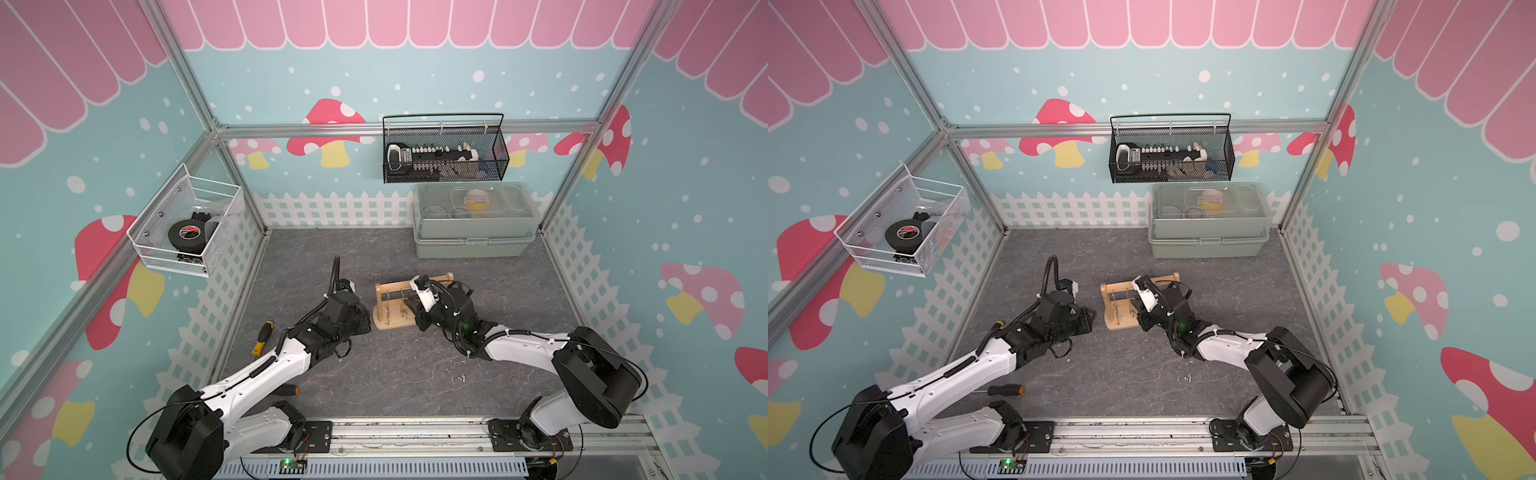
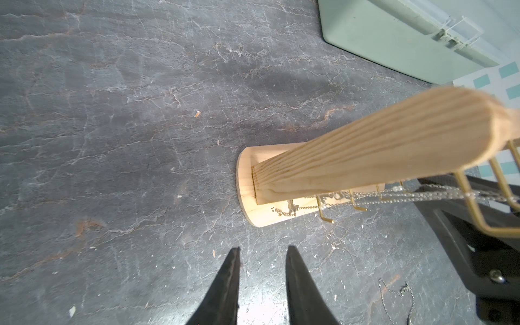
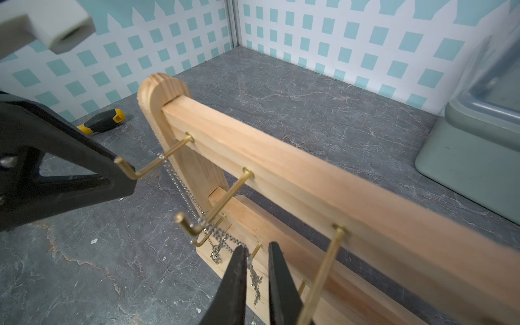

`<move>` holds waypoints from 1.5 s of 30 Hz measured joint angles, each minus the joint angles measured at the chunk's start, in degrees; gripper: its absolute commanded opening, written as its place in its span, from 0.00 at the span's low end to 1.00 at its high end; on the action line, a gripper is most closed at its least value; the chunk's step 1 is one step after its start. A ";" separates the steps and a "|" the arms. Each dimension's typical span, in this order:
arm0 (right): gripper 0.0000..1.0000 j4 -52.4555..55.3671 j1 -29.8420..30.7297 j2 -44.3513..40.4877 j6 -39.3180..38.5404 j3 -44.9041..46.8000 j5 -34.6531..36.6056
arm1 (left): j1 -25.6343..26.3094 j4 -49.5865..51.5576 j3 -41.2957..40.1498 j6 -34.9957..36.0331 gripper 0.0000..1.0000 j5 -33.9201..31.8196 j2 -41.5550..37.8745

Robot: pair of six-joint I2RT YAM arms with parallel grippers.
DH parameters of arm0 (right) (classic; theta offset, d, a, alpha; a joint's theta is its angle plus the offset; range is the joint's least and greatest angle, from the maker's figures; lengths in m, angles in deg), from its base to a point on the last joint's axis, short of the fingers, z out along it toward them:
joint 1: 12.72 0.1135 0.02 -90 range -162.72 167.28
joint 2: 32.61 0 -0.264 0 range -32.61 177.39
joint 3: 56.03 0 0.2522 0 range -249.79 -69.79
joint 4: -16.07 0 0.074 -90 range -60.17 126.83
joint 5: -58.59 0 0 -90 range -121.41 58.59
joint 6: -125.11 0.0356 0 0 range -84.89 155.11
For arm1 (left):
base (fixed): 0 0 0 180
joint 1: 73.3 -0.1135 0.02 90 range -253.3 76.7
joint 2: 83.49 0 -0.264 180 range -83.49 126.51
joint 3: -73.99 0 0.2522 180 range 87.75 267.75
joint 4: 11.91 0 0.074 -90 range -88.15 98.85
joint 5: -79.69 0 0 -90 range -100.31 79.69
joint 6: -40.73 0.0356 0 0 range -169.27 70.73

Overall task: Hang the necklace on the jewelry display stand
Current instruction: Hang the necklace on the stand.

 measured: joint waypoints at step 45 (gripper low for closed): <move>0.03 -5.79 0.11 1.62 3.56 -0.11 -3.54 | 0.00 -0.02 0.00 0.00 0.29 0.00 0.00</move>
